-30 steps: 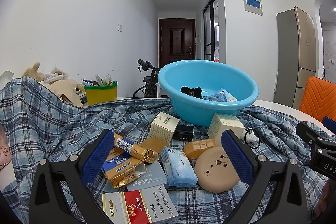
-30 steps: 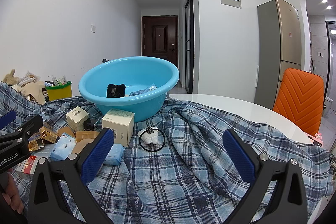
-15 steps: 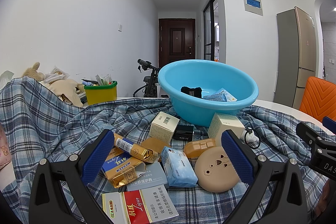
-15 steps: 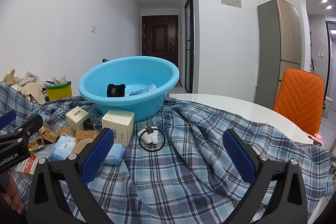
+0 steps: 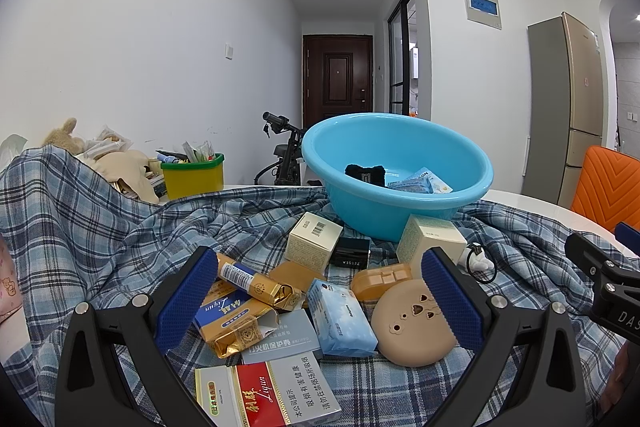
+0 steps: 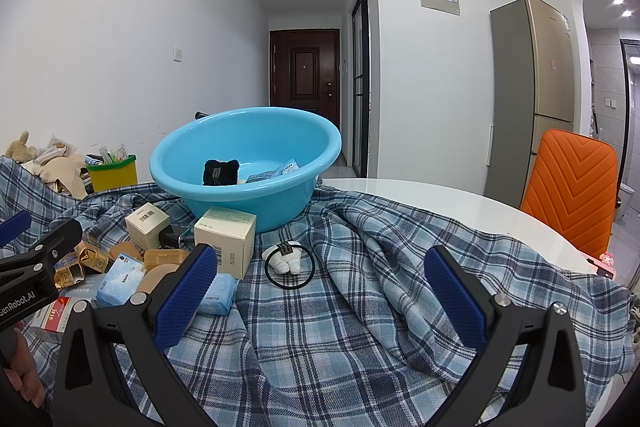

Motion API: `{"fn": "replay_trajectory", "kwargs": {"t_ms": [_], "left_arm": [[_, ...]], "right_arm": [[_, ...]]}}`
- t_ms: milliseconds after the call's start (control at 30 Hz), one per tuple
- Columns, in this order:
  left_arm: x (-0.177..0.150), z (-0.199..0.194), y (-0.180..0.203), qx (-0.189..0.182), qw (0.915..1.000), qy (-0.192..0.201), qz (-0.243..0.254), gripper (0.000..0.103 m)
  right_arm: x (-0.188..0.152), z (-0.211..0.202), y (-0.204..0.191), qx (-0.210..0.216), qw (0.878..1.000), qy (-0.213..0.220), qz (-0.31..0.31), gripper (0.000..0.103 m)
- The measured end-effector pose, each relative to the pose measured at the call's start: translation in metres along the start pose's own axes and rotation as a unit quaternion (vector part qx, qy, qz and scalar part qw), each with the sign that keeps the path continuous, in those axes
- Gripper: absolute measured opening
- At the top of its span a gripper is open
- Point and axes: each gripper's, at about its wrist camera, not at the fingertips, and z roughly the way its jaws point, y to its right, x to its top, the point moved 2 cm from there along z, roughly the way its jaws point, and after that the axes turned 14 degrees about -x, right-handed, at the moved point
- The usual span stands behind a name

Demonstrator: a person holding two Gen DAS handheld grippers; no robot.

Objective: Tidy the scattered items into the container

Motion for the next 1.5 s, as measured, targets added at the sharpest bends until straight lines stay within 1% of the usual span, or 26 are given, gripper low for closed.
{"fn": "replay_trajectory", "kwargs": {"t_ms": [400, 567, 633, 1200, 1500], "left_arm": [[0.0009, -0.0001, 0.0004, 0.005, 1.0000, 0.000, -0.001, 0.103], [-0.0008, 0.0032, -0.0023, 0.013, 0.9999, -0.001, -0.002, 0.103], [0.0004, -0.0011, -0.0029, 0.015, 0.9999, -0.001, -0.002, 0.103], [0.0004, -0.0010, -0.0030, 0.014, 0.9999, -0.002, -0.002, 0.103], [-0.0019, 0.0009, -0.0057, 0.016, 0.9998, -0.009, -0.005, 0.103]], "right_arm": [[0.0007, 0.0010, 0.0026, -0.007, 1.000, -0.001, 0.004, 0.103], [0.0008, 0.0002, 0.0022, -0.003, 1.000, -0.001, 0.005, 0.103], [0.0012, -0.0003, 0.0022, -0.003, 1.000, -0.001, 0.005, 0.103], [0.0011, -0.0004, 0.0018, -0.004, 1.000, -0.002, 0.005, 0.103], [-0.0002, 0.0076, 0.0014, -0.007, 1.000, -0.023, 0.000, 0.103]]}}
